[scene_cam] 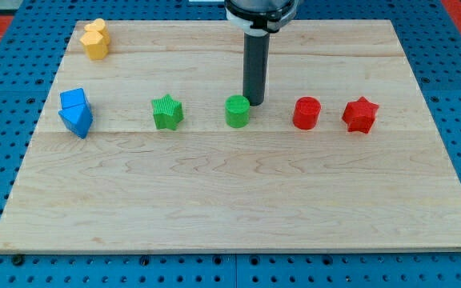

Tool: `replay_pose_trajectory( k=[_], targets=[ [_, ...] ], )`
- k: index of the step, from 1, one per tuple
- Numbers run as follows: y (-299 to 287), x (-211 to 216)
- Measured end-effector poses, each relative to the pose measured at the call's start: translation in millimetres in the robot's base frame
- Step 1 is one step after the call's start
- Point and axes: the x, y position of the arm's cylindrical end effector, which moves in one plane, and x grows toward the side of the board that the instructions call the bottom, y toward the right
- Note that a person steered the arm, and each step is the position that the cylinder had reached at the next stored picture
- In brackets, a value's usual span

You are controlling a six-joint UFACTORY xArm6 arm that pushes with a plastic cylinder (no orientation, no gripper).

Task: Separate the blue triangle and blue cube

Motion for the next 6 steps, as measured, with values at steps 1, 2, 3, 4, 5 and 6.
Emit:
replay_pose_trajectory(
  k=[1,2,3,4,5,6],
  targets=[
    [-13,-43],
    [-112,-71],
    [-245,-90],
    [-332,-56],
    [-336,-21],
    [-305,50]
  ],
)
